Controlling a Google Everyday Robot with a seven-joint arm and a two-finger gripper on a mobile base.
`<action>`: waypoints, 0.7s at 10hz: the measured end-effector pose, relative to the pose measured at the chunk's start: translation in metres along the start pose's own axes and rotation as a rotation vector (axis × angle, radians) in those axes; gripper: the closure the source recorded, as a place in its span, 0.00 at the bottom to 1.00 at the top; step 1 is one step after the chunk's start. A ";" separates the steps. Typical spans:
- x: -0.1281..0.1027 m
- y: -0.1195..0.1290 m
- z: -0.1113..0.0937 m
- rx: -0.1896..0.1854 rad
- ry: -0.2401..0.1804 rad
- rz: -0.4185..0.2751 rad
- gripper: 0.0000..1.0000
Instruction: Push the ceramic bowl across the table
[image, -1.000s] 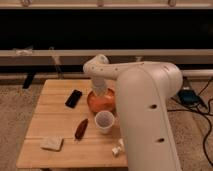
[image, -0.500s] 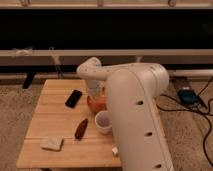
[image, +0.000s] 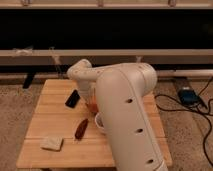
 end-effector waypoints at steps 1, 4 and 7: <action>-0.002 0.002 0.000 -0.002 0.000 -0.012 0.94; -0.006 0.034 -0.006 -0.058 -0.013 -0.071 0.94; -0.005 0.072 -0.013 -0.107 -0.025 -0.147 0.94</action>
